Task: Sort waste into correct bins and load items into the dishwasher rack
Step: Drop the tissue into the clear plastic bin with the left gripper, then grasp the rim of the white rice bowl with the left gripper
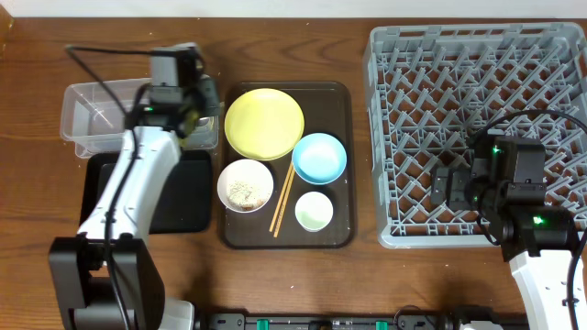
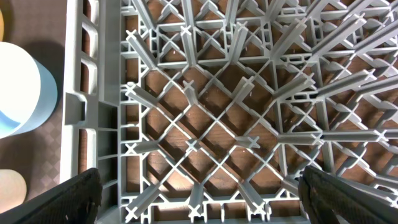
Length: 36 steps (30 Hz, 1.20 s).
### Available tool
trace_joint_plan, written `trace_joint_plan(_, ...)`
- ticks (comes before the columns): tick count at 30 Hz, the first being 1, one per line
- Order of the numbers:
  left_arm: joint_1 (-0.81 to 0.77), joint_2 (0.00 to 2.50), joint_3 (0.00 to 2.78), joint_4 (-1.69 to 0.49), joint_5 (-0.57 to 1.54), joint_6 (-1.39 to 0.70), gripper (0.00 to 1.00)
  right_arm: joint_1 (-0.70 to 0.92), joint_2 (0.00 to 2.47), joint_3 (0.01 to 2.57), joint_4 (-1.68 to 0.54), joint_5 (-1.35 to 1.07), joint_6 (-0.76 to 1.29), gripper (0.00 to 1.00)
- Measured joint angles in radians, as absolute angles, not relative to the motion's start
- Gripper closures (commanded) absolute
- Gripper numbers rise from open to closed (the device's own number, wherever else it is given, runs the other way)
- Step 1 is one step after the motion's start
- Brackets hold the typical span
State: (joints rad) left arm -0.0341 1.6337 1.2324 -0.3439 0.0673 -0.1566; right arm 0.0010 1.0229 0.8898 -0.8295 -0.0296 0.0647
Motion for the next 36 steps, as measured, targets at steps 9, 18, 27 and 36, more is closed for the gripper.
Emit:
trace_joint_plan(9, 0.066, 1.635, 1.232, -0.373, 0.048, -0.155, 0.58, 0.001, 1.023, 0.89, -0.826, -0.03, 0.065, 0.01)
trace_joint_plan(18, 0.054, 1.587, 1.23, -0.506, 0.05, -0.157, 0.57, 0.001, 1.023, 0.89, -0.826, -0.03, 0.065, 0.01)
trace_joint_plan(27, -0.163, 1.478, 1.228, -0.839, 0.065, -0.216, 0.57, 0.001, 1.023, 0.891, -0.825, -0.03, 0.065, 0.01)
trace_joint_plan(36, -0.37, 1.581, 1.182, -0.836, 0.073, -0.316, 0.57, 0.001, 1.023, 0.891, -0.827, -0.03, 0.065, 0.01)
